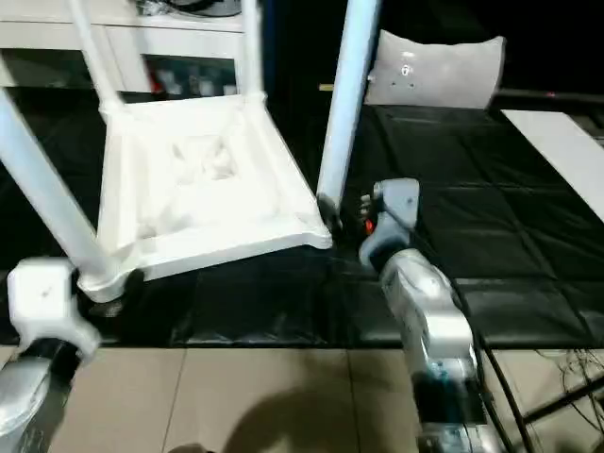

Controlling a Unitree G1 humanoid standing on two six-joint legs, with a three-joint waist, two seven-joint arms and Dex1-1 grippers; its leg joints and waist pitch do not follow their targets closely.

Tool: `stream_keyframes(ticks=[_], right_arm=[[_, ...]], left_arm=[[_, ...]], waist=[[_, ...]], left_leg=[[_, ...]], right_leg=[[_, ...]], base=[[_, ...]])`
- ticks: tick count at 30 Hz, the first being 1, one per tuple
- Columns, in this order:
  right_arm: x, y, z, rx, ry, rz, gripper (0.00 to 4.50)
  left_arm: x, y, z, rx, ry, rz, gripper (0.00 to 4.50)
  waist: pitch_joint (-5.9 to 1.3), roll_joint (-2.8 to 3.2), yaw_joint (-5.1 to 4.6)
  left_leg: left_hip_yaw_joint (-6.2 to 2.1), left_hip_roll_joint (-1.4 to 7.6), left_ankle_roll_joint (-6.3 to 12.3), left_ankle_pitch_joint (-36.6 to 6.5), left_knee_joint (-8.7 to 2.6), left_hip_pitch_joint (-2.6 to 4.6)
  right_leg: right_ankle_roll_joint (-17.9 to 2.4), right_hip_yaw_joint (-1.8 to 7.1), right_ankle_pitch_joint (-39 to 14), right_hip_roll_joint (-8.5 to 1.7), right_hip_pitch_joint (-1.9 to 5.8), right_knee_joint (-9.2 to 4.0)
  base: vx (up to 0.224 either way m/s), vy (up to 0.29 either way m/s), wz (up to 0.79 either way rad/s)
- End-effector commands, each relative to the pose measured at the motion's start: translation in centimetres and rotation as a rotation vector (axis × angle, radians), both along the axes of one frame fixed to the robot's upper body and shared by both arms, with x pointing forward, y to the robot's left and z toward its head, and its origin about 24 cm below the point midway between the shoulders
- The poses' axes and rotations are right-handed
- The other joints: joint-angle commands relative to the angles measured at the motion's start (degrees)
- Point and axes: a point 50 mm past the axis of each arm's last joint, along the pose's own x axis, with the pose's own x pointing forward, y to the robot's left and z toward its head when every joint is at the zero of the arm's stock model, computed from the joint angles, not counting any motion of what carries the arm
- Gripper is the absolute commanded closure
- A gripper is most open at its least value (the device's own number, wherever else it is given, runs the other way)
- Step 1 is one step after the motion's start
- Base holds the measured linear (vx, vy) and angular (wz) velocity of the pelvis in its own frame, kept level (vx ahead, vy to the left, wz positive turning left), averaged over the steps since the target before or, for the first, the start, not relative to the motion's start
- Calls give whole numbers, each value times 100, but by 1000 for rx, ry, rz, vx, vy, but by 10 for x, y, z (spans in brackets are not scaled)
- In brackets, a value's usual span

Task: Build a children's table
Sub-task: Flip table

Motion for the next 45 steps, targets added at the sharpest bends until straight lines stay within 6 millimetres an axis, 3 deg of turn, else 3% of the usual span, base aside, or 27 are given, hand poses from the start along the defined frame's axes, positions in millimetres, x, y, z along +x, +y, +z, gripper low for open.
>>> stream_keyframes(ticks=[1,6,10,12,14,24,25,26,36,45], right_arm=[[-7,11,6,9,-20,101,0],[-15,18,4,13,-7,168,0],[-22,25,1,-6,-2,248,0],[-27,29,1,-16,-1,306,0],[-29,31,1,-11,-3,333,0],[-38,41,0,-14,4,454,0],[-38,41,0,-15,3,452,0],[-37,40,0,-16,4,450,0],[-38,42,-3,-13,38,498,0],[-39,43,-5,-15,45,510,0]], left_arm=[[4,11,-2,27,2,87,5],[6,9,-2,4,-7,93,5],[9,5,-3,-19,-13,74,5],[10,9,-5,-33,-14,147,5],[13,12,-6,-38,-22,162,5],[40,29,-1,-22,-40,220,20],[42,29,-1,-31,-42,208,20],[45,29,-2,-33,-40,201,20],[52,28,-6,-49,-29,183,20],[57,29,-9,-70,-20,179,20]], waist=[[-226,37,-34],[-208,26,-44],[-214,11,-41],[-220,21,-44],[-223,-41,-39],[-249,-4,1],[-252,23,5],[-251,5,5],[-240,12,35],[-246,17,41]], left_leg=[[7,91,-42,-1327,-466,85],[6,102,-90,-1592,-487,99],[11,96,-80,-1585,-481,87],[5,105,-85,-1539,-480,76],[13,99,-26,-1440,-470,61],[4,95,-38,-1258,-452,87],[-4,101,-44,-1230,-454,86],[7,96,-42,-1221,-451,84],[4,106,-73,-1430,-468,102],[-2,113,-85,-1371,-471,94]], right_leg=[[-649,216,-582,-324,155,-431],[-627,236,-1072,-327,113,-475],[-614,245,-1081,-329,111,-484],[-641,241,-949,-325,122,-473],[-662,243,-836,-331,135,-468],[-742,243,-488,-334,133,-422],[-760,240,-428,-339,139,-407],[-770,242,-391,-332,137,-415],[-785,248,-641,-346,124,-435],[-809,246,-504,-352,135,-422]], base=[[0,0,0],[0,0,0],[0,0,0],[0,0,0],[0,0,0],[0,0,0],[0,0,0],[0,0,0],[0,0,0],[0,0,0]])
